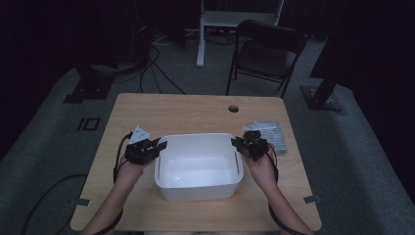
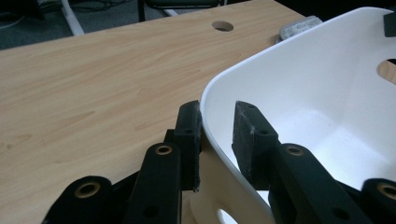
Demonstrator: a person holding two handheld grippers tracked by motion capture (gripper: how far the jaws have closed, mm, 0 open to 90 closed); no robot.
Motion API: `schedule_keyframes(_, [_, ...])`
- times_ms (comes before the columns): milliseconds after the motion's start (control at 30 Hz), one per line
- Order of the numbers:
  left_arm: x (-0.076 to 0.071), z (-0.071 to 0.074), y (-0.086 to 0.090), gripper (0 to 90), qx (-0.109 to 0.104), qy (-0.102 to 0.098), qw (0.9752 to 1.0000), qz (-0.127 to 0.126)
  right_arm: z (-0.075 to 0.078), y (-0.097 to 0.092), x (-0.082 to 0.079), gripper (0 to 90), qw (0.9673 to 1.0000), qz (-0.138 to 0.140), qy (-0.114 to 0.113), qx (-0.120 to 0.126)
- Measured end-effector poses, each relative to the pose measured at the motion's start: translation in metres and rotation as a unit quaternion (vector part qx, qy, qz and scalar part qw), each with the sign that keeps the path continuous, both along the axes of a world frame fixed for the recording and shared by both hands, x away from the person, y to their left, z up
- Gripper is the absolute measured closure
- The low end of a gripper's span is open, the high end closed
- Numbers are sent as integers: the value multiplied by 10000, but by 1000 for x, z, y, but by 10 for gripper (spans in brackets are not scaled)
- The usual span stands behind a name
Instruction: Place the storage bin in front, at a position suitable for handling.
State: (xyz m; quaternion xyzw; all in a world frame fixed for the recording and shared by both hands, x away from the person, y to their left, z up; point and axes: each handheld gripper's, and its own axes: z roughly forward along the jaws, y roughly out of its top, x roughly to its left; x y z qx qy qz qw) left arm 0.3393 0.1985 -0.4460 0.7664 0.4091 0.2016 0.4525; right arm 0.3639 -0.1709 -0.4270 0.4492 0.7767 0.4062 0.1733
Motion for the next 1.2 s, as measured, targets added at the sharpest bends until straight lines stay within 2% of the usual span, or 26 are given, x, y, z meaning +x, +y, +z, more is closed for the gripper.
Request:
schedule_keyframes(167, [-11,0,-4,712,48,-11,10000,54,1,1,8,835,10000,-10,15,-83])
schedule_keyframes(367, [-18,-1,-5,707,-3,-45,9999,148,2,3,17,848,9999,37,15,-111])
schedule_keyframes(467, [-24,-1,-6,699,-23,-39,9999,109,3,5,22,857,9999,67,51,-105])
schedule_keyframes(600, [-30,0,-9,695,83,-72,9999,122,4,6,29,858,9998,162,75,-114])
schedule_keyframes(900, [-36,-1,-7,691,37,-113,9996,260,3,17,42,859,9997,225,6,-126])
schedule_keyframes(1000, [-37,-1,-7,692,79,-116,9996,255,3,19,46,858,9996,260,8,-120])
schedule_keyframes(1200, [-35,-1,-6,694,7,-113,9995,282,2,18,45,858,9995,318,-6,-90])
